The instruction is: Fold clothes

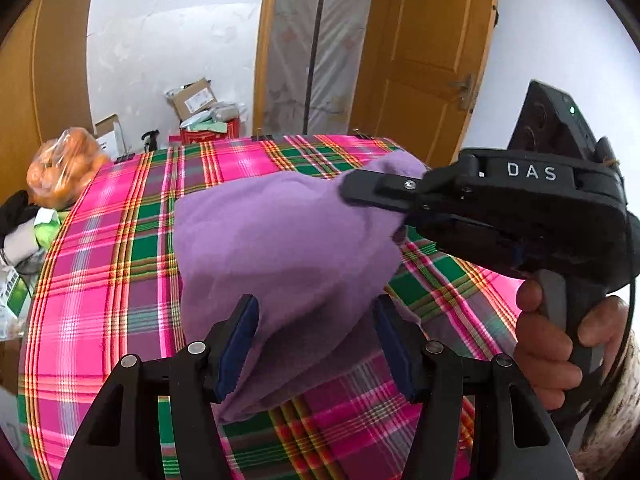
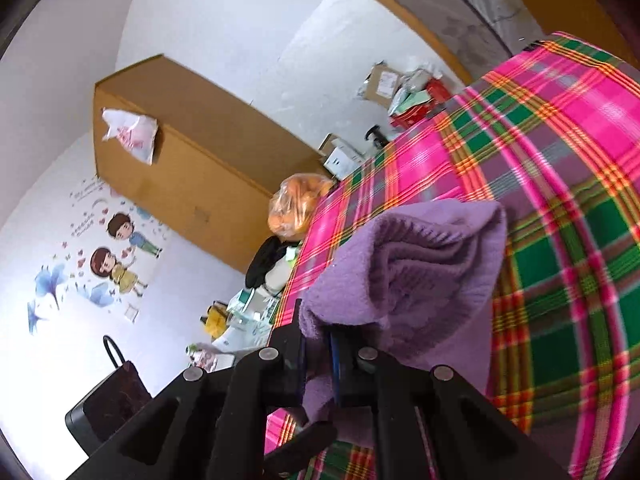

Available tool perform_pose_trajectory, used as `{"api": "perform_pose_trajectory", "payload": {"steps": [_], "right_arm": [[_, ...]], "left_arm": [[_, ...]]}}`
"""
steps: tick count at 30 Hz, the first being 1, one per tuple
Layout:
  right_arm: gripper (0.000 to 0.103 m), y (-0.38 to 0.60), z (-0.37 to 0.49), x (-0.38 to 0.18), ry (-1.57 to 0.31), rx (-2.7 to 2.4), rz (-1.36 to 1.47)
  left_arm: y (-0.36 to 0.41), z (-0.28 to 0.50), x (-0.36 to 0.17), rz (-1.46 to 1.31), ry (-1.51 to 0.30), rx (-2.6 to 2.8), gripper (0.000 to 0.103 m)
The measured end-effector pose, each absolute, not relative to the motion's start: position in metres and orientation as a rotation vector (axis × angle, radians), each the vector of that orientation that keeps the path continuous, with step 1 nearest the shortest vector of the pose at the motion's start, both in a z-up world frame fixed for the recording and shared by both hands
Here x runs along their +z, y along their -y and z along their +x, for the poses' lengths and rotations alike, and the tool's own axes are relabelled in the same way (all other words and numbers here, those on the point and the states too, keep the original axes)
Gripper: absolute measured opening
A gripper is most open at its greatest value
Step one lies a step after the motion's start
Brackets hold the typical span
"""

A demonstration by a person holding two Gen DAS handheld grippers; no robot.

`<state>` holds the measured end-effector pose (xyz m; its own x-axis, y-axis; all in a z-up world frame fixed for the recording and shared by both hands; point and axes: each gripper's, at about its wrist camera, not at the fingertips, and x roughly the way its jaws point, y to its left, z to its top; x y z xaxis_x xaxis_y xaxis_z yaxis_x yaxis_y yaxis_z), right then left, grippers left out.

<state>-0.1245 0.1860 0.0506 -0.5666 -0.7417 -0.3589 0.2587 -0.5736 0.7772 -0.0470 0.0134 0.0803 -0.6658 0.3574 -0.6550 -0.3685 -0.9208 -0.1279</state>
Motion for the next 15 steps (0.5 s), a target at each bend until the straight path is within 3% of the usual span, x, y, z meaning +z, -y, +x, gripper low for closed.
{"api": "perform_pose_trajectory", "payload": {"steps": [13, 15], "right_arm": [[0.009, -0.138, -0.128, 0.056, 0.776, -2.033, 0.941], [0.009, -0.135, -0.128, 0.053, 0.781, -2.019, 0.949]], "left_arm": [[0.023, -0.069, 0.073, -1.066, 0.1, 2.659, 0.062], [0.031, -0.073, 0.073, -1.074, 0.148, 2.651, 0.053]]}}
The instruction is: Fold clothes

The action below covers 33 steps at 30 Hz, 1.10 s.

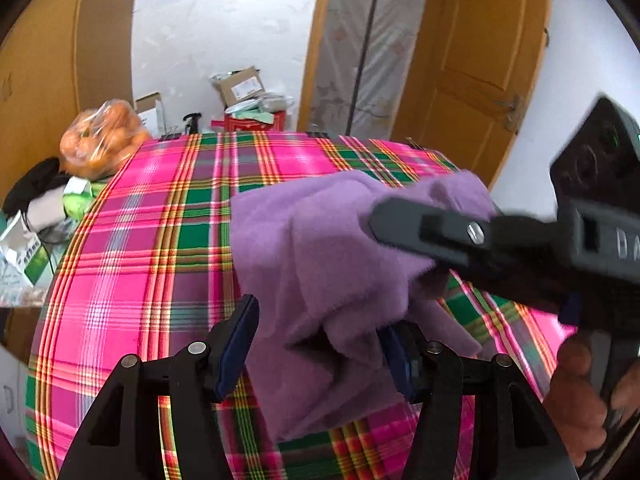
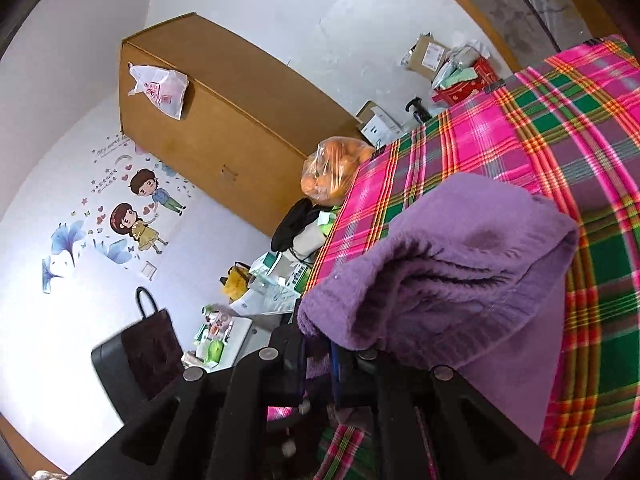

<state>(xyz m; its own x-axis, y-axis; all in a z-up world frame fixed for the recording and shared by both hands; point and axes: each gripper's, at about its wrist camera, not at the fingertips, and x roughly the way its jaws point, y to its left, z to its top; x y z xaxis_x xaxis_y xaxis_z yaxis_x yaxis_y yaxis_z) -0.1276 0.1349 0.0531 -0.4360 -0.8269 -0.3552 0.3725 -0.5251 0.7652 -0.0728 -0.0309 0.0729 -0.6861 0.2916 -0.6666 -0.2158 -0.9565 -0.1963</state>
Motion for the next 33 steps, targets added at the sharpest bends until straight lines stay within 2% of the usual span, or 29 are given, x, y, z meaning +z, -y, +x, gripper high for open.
{"api": "perform_pose_trajectory", "payload": {"steps": [2, 3, 4, 7, 18, 20, 23, 24, 26, 30, 33], "right_arm": [[0.009, -0.132, -0.127, 0.05, 0.785, -2.003, 0.957], [0.009, -0.131, -0.127, 0.05, 0.784, -2.0, 0.96], [0.009, -0.13, -0.127, 0.05, 0.784, -1.997, 0.963], [0.009, -0.127, -0.127, 0.049, 0.784, -1.99, 0.974], [0.013, -0.126, -0.116, 0.048, 0.725, -2.008, 1.014], [0.018, -0.132, -0.111, 0.05, 0.702, -2.041, 1.01], [0.019, -0.144, -0.106, 0.051, 0.689, -2.092, 1.018], [0.02, -0.149, -0.105, 0.049, 0.706, -2.099, 1.02], [0.034, -0.159, -0.102, 0.044, 0.745, -2.11, 1.024], [0.038, -0.173, -0.11, 0.025, 0.842, -2.153, 1.087], [0.048, -0.177, -0.125, 0.015, 0.963, -2.084, 1.082]], "left_arm": [[0.037, -0.078, 0.069, -1.099, 0.184, 2.646, 0.032], [0.039, -0.08, 0.068, -1.107, 0.192, 2.652, 0.027], [0.041, -0.083, 0.067, -1.115, 0.201, 2.657, 0.017], [0.052, -0.086, 0.065, -1.123, 0.276, 2.649, 0.01], [0.089, -0.092, 0.062, -1.119, 0.424, 2.708, 0.01], [0.095, -0.092, 0.059, -1.126, 0.456, 2.704, 0.01], [0.103, -0.092, 0.057, -1.134, 0.501, 2.7, 0.01], [0.106, -0.092, 0.057, -1.137, 0.516, 2.698, 0.01], [0.111, -0.091, 0.055, -1.14, 0.536, 2.705, 0.01], [0.122, -0.088, 0.052, -1.143, 0.588, 2.719, 0.01], [0.124, -0.085, 0.05, -1.156, 0.59, 2.722, 0.01]]}}
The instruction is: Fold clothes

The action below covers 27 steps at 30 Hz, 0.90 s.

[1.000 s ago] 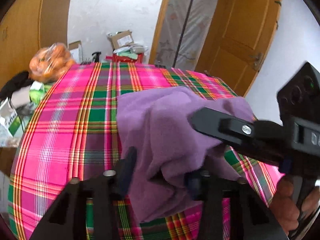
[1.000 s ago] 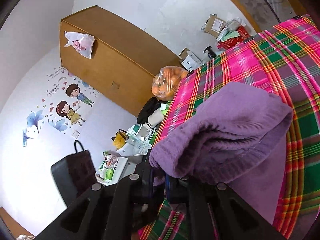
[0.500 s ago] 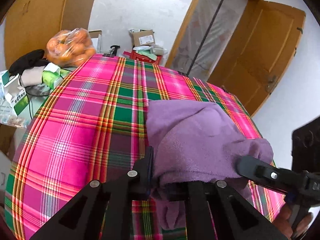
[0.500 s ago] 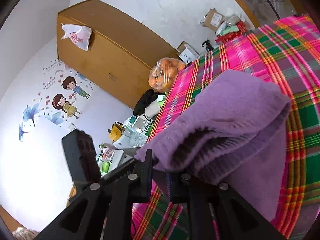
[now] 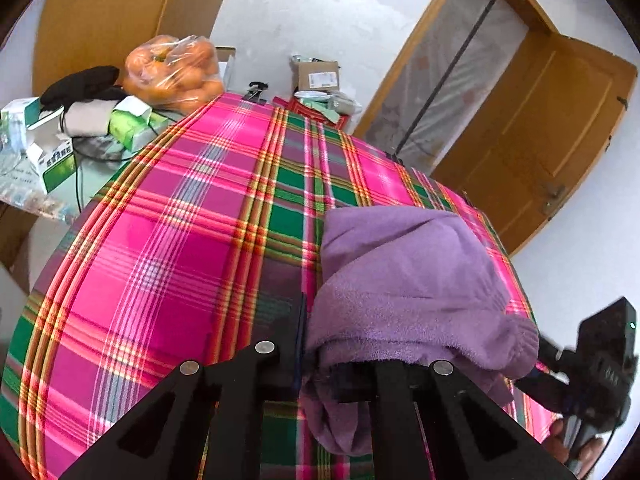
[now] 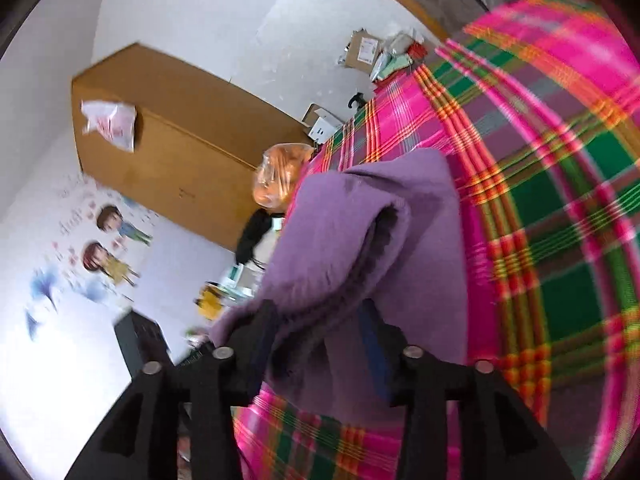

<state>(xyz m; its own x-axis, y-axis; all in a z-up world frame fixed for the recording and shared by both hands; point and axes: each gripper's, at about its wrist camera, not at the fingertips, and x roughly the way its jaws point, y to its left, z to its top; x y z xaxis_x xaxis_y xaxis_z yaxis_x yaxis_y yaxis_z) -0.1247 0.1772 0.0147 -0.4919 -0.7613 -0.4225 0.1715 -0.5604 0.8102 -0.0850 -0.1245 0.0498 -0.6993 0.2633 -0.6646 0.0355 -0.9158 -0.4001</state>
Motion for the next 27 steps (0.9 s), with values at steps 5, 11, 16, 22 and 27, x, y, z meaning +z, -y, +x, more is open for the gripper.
{"api": "perform_pose_trajectory", "payload": {"steps": [5, 11, 16, 22, 27], "right_arm": [[0.05, -0.172, -0.15, 0.005, 1.043, -2.065, 1.118], [0.048, -0.148, -0.164, 0.018, 0.986, -2.076, 1.049], [0.048, -0.126, -0.177, 0.026, 0.955, -2.056, 1.059], [0.048, -0.099, -0.186, 0.029, 0.919, -2.012, 1.07], [0.047, -0.066, -0.191, 0.027, 0.881, -1.955, 1.1]], "left_arm": [[0.133, -0.078, 0.048, -1.161, 0.612, 2.735, 0.01], [0.144, -0.077, 0.041, -1.188, 0.644, 2.751, 0.01], [0.155, -0.076, 0.036, -1.205, 0.682, 2.761, 0.01], [0.165, -0.073, 0.031, -1.216, 0.715, 2.765, 0.01], [0.178, -0.07, 0.022, -1.25, 0.767, 2.769, 0.01]]}}
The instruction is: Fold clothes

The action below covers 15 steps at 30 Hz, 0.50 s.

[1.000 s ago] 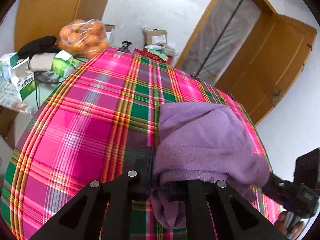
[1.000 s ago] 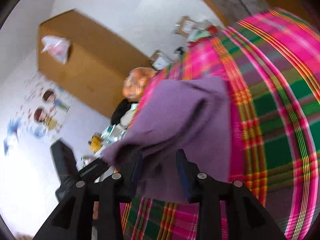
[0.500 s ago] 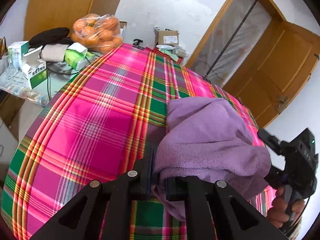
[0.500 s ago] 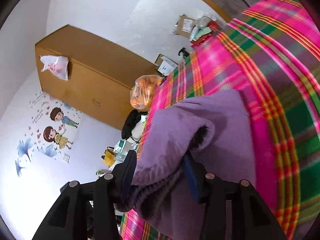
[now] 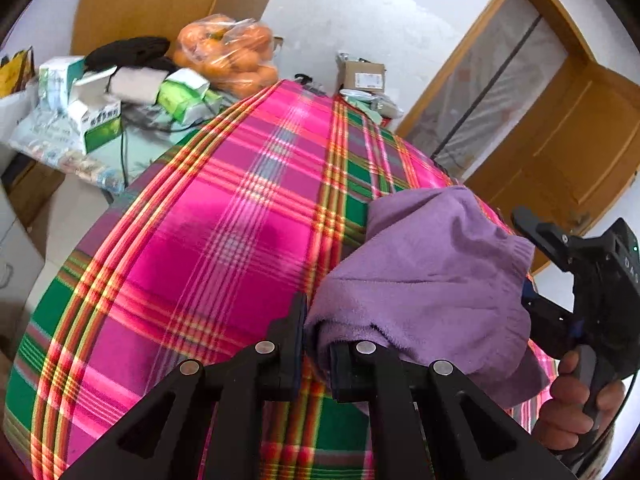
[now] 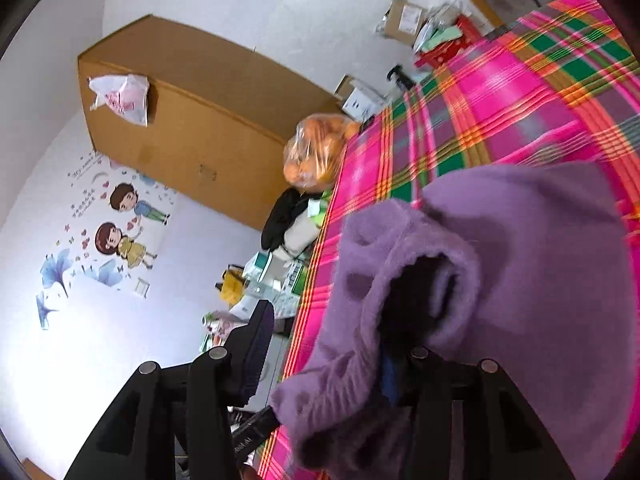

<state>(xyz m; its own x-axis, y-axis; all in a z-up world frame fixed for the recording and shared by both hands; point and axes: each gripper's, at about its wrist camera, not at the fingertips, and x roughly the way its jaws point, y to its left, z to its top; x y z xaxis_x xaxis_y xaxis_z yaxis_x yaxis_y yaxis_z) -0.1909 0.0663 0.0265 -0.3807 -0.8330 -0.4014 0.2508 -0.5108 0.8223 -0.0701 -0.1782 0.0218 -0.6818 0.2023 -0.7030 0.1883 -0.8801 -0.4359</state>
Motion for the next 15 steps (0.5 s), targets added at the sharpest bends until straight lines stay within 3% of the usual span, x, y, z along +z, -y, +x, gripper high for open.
{"api": "perform_pose_trajectory", "payload": {"steps": [15], "right_arm": [[0.047, -0.022, -0.173, 0.024, 0.721, -1.886, 1.223]], "left_arm": [[0.204, -0.062, -0.003, -1.341, 0.914, 2.715, 0.011]]}}
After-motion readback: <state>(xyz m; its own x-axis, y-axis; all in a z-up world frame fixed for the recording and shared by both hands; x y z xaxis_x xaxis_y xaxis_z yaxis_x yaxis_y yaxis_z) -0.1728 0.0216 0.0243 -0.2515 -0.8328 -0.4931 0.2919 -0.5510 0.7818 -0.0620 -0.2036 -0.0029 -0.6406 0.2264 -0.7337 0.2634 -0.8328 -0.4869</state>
